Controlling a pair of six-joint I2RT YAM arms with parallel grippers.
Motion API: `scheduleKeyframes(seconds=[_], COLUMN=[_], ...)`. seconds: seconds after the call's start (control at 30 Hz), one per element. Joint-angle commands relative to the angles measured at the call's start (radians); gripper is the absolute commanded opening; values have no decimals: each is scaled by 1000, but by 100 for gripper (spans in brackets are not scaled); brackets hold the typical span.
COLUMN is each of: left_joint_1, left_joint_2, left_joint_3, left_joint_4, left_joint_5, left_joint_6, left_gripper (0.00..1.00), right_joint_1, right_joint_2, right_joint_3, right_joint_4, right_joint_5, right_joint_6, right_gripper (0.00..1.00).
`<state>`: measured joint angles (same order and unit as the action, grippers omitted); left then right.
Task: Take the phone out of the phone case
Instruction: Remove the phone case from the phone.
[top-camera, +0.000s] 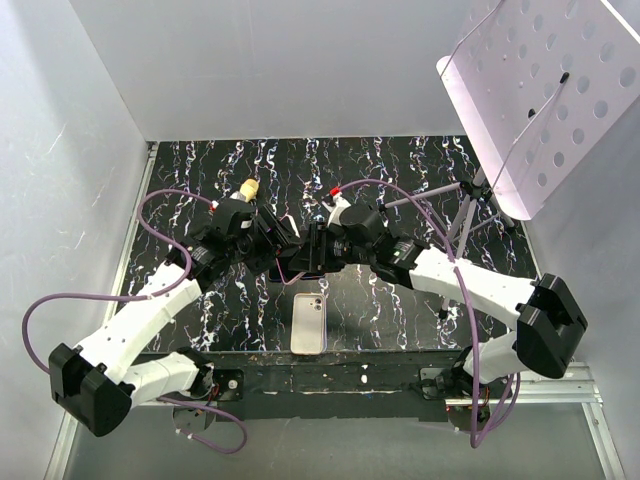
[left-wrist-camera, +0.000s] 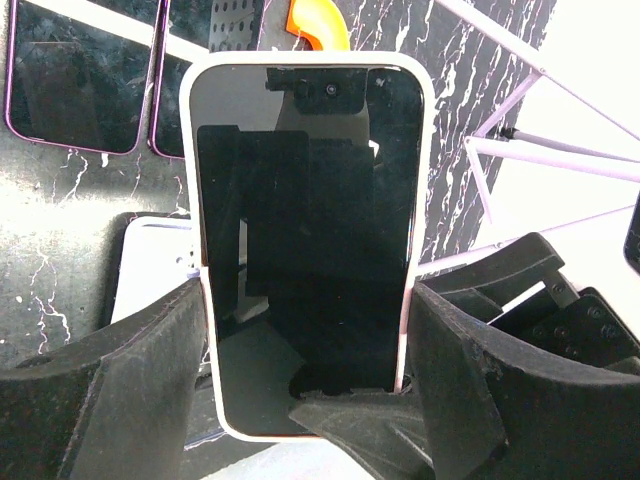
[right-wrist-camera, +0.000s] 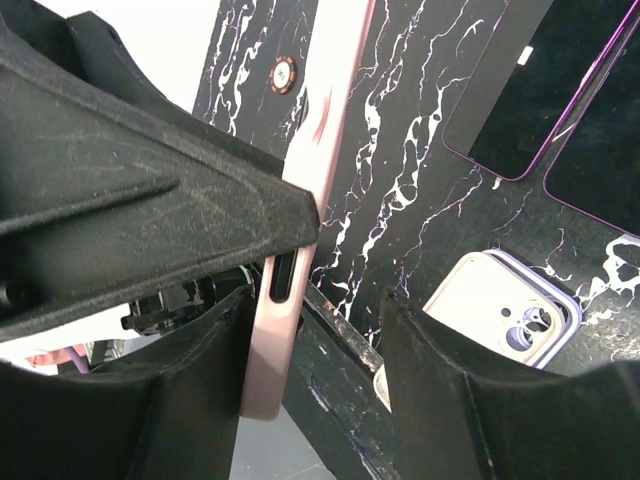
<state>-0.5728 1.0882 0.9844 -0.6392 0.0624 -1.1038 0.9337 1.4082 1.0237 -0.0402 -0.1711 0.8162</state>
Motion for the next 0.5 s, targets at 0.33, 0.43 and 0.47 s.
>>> scheduleKeyframes(seconds=[0.33,0.43,0.47], left_joint_1=[-15,-13,-13], left_joint_2=[-51,-94,-115], left_joint_3=[25,33,25], left_joint_4=[65,82,101], left_joint_5=[-4,-4,-4], left_joint_6=[116,186,209], left_gripper=[0,44,61], right_joint_1=[4,-9,-15], right_joint_2=[28,-8,-26], right_joint_3=[32,-26,-55], right_joint_4=[135,218,233], right_joint_5=[-105,-163,-175], right_joint_6=[14,23,29], right_gripper=[2,1,1])
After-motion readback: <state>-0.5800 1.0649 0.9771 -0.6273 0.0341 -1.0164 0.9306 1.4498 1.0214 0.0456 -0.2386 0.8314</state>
